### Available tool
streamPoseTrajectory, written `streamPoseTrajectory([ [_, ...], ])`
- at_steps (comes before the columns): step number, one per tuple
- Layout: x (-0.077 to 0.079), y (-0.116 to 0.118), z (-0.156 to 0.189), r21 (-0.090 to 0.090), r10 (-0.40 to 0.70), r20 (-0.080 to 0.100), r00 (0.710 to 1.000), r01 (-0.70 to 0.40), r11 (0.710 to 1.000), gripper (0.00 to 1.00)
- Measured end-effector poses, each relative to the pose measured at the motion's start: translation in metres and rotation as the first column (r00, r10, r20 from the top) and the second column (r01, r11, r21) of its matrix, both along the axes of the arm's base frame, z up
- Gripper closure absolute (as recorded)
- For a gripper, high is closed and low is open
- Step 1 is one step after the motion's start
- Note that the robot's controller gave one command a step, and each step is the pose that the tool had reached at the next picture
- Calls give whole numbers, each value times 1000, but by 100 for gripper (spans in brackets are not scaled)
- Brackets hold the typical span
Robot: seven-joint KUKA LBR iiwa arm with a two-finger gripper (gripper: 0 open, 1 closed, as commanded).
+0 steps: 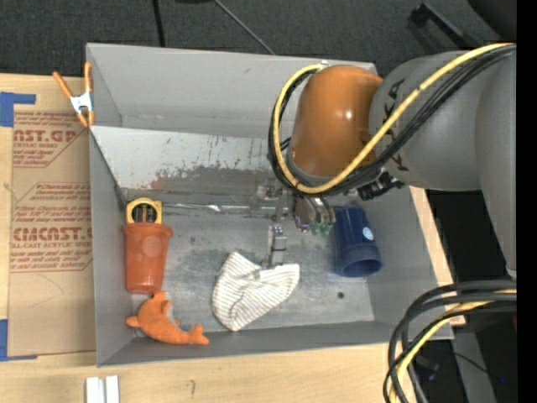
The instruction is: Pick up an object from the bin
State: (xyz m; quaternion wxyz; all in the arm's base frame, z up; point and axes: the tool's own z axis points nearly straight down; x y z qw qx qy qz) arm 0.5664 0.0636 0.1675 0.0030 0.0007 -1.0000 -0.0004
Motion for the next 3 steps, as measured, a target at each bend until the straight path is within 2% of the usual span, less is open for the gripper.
streamPoseTrajectory([
  [1,2,0,5,1,-1,7,1000,1,1000,0],
  [2,-18,1,-35,0,34,16,999,-34,999,0],
  [3,-40,8,-80,0,171,7,985,-171,985,0],
])
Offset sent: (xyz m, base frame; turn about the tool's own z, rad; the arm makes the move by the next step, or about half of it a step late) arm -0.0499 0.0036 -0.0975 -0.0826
